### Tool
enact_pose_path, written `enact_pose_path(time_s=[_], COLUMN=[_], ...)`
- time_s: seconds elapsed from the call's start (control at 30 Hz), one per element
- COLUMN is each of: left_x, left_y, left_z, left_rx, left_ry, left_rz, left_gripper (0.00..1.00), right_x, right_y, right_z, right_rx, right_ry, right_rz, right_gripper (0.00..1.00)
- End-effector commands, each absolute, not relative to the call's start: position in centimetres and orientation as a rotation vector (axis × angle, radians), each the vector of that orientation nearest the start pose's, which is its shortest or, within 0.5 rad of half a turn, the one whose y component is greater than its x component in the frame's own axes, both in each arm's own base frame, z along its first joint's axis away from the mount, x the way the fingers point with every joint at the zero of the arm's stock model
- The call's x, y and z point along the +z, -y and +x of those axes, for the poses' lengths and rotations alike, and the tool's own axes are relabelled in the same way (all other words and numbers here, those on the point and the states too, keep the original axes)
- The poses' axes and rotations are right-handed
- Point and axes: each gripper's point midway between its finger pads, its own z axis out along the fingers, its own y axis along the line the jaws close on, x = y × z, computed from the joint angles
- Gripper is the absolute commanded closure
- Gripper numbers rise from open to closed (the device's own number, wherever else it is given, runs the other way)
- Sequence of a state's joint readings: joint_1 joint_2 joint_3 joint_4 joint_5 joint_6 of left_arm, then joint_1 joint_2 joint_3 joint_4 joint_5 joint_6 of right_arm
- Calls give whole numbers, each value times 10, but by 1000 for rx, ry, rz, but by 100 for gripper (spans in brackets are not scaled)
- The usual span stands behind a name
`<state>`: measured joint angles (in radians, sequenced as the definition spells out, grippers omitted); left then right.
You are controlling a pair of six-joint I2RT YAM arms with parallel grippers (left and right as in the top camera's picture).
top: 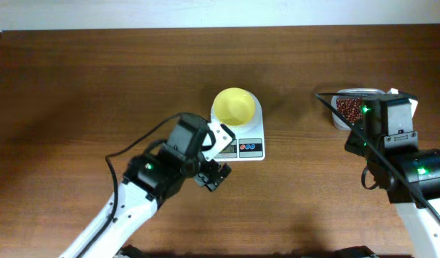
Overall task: Scoop item into bowl and weigh 50g on scale
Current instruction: 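Lift the left gripper up and back away from the scale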
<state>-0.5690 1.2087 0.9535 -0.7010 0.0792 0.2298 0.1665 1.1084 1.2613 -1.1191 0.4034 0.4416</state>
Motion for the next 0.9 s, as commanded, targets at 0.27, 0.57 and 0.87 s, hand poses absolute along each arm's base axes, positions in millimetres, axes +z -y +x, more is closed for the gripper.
enact_pose_path(time_s=[0.27,0.57,0.87], left_x=[189,189,178], left_y=[183,184,189], left_z=[256,258,266], left_rx=[-264,-264,-299], left_ry=[-2118,-2116,-2179], left_rz=[972,970,894], left_gripper=[1,1,1], right_x=[263,263,263], right_y=[24,24,24], right_z=[276,276,276], right_rx=[-256,-256,-257], right_ry=[-2372,-2372,-2372], right_rz=[492,492,492], right_gripper=[96,96,96])
